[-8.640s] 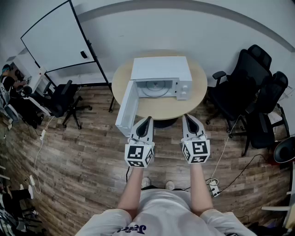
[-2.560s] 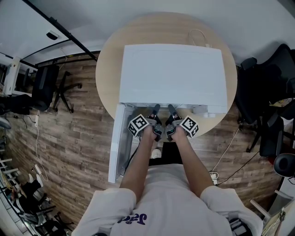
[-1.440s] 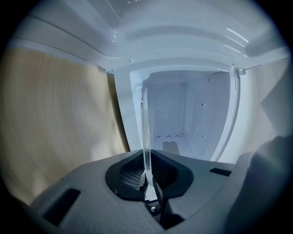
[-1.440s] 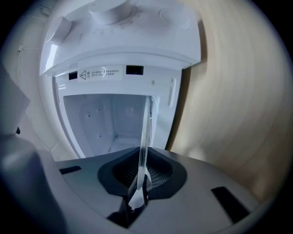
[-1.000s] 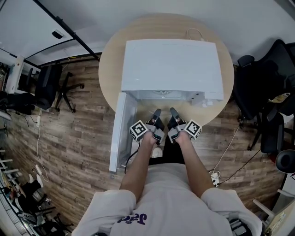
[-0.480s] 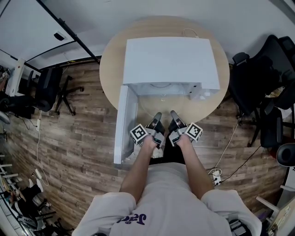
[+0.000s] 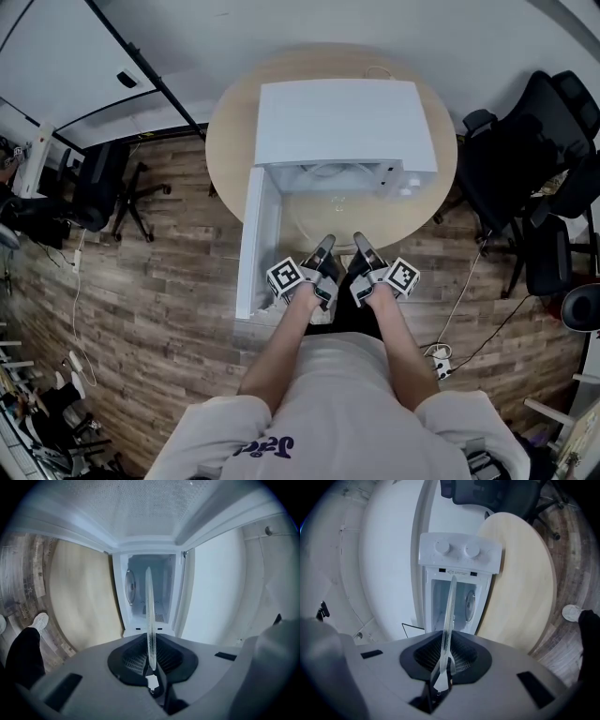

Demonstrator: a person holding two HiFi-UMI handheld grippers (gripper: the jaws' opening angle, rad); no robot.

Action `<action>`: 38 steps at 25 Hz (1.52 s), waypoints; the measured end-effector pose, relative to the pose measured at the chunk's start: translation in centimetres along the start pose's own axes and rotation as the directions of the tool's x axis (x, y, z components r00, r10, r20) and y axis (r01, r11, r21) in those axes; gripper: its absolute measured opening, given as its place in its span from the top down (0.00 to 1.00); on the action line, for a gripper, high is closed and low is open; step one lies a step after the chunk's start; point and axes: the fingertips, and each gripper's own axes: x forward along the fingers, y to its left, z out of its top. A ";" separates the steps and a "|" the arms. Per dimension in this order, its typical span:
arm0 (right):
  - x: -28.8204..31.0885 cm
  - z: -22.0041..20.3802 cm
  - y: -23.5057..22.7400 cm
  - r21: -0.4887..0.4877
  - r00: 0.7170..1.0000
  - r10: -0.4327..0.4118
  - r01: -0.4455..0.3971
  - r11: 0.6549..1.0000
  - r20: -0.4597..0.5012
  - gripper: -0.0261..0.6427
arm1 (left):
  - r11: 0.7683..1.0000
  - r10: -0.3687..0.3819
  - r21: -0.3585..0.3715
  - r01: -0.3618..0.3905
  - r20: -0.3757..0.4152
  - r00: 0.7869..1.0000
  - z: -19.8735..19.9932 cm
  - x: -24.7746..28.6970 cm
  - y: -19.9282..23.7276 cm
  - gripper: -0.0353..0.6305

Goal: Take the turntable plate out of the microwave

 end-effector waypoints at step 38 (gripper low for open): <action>-3.4 -1.4 8.8 -0.101 0.995 0.087 -0.092 0.991 -0.049 0.86 | 0.998 -0.056 -0.005 0.056 -0.037 0.998 -2.4 -3.6 -8.2 0.88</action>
